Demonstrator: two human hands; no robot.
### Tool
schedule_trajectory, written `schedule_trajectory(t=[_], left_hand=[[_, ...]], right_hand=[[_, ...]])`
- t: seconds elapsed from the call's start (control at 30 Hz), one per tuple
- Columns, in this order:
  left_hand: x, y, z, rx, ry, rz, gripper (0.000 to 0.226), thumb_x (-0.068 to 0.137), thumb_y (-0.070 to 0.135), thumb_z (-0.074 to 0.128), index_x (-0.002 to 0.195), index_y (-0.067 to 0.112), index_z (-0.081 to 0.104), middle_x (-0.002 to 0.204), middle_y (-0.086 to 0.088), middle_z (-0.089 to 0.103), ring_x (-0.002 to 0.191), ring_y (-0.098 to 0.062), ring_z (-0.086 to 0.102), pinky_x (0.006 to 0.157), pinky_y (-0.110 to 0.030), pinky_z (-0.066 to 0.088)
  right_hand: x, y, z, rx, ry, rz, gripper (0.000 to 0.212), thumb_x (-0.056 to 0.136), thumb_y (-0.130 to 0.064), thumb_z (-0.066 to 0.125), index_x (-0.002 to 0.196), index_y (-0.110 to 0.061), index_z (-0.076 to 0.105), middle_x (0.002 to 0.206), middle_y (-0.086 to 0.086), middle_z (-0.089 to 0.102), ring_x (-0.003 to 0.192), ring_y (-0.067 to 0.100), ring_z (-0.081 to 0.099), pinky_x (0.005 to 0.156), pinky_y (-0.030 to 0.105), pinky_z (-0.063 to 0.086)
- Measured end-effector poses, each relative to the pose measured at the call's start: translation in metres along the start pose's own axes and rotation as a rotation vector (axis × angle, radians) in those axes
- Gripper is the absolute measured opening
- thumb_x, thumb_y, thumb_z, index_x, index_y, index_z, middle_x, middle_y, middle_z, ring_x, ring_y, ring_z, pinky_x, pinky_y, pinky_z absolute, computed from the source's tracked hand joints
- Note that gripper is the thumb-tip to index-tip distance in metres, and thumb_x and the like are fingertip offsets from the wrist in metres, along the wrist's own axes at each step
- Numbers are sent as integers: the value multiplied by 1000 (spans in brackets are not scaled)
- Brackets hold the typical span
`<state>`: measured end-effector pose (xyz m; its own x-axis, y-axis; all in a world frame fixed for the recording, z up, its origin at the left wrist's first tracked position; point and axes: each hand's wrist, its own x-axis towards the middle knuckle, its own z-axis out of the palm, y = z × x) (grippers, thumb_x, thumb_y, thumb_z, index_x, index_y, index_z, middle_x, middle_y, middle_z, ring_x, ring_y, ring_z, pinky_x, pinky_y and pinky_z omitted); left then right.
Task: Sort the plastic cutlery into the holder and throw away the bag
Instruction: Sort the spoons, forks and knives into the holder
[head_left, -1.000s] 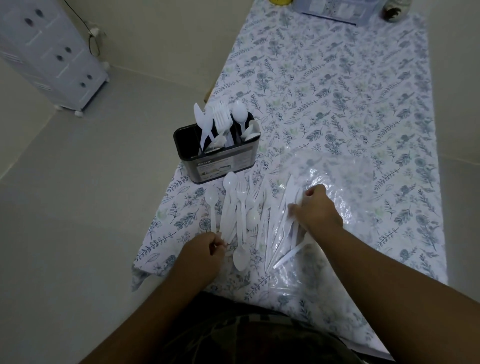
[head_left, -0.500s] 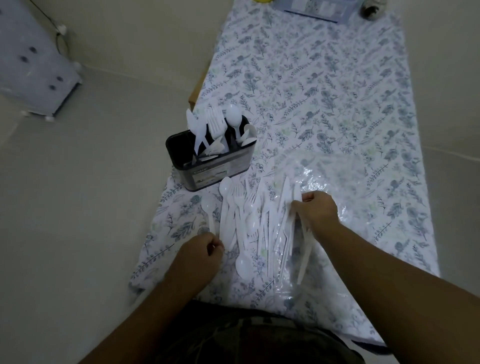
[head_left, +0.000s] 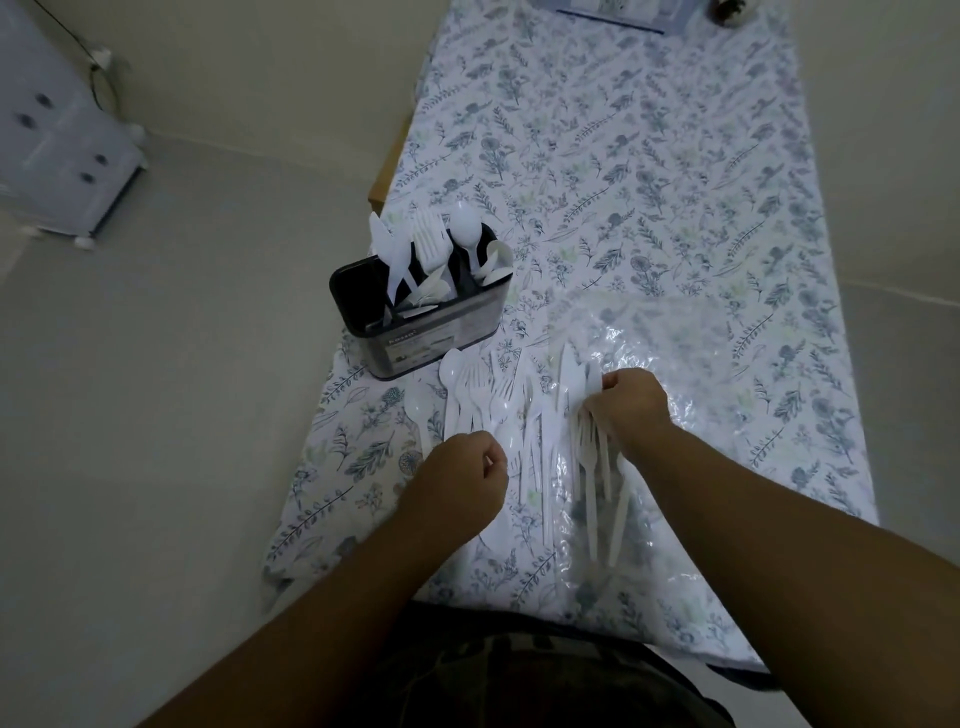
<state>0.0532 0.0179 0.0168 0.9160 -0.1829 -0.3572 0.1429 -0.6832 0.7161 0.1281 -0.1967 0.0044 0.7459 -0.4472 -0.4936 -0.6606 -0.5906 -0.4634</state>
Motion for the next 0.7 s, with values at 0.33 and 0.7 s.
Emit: schedule_trajectory(t=[0.33, 0.7], left_hand=[[12, 18, 17, 32, 5, 16, 11, 94, 14, 56, 95, 12, 67, 81, 1, 68, 72, -7, 64, 68, -23, 57], [70, 58, 38, 111, 108, -87, 16, 92, 25, 60, 101, 13, 64, 95, -1, 65, 85, -16, 62, 77, -33, 56]], right_hand=[[7, 0, 3, -40, -78, -95, 31, 75, -13, 77, 103, -18, 63, 95, -1, 64, 84, 17, 60, 60, 25, 45], [17, 10, -16, 120, -45, -155, 16, 75, -14, 77, 65, -10, 64, 61, 1, 61, 60, 19, 58, 62, 30, 51]])
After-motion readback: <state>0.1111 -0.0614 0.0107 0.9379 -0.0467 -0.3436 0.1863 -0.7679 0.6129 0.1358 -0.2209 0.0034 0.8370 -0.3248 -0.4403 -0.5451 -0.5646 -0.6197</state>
